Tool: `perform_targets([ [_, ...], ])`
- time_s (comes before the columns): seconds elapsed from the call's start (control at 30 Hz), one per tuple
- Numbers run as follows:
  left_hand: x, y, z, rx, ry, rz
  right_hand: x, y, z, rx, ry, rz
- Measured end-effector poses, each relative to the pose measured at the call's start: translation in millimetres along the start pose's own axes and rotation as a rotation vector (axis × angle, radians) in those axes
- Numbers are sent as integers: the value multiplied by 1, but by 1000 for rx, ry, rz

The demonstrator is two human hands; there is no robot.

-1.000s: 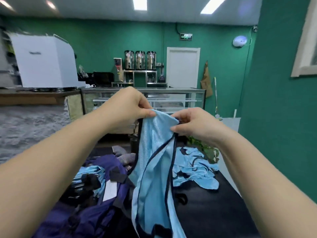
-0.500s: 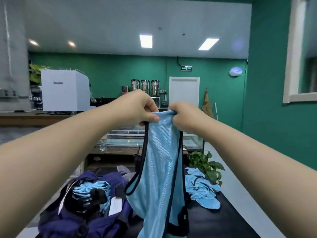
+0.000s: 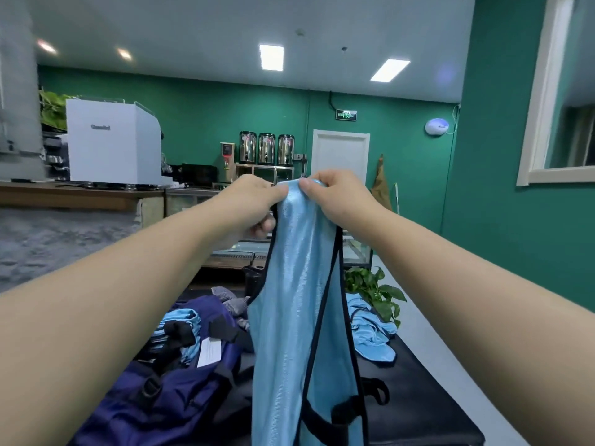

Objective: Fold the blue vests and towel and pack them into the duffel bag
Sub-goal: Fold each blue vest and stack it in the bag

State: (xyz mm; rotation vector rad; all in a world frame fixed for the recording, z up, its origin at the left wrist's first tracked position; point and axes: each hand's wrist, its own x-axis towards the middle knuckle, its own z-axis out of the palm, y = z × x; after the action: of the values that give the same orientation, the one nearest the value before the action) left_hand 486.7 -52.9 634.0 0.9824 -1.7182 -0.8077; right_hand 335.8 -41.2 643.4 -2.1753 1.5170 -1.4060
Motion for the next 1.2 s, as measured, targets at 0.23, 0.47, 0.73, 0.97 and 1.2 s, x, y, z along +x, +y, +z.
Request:
perform_targets([
  [0.23, -26, -51, 22, 283, -577, -7, 8, 27, -4, 49, 124, 75],
  [0.47, -31, -92, 5, 1055, -554, 219, 9, 81, -23, 22, 207, 177],
  [0.73, -6, -71, -22, 981, -330, 499, 15, 84, -40, 18, 370, 113],
  [0.97, -15, -74, -16, 1047, -501, 465, 1, 83, -49, -230, 165, 112],
  [1.2, -20, -54, -12, 894, -384, 601, 4, 69, -70, -643, 86, 131],
])
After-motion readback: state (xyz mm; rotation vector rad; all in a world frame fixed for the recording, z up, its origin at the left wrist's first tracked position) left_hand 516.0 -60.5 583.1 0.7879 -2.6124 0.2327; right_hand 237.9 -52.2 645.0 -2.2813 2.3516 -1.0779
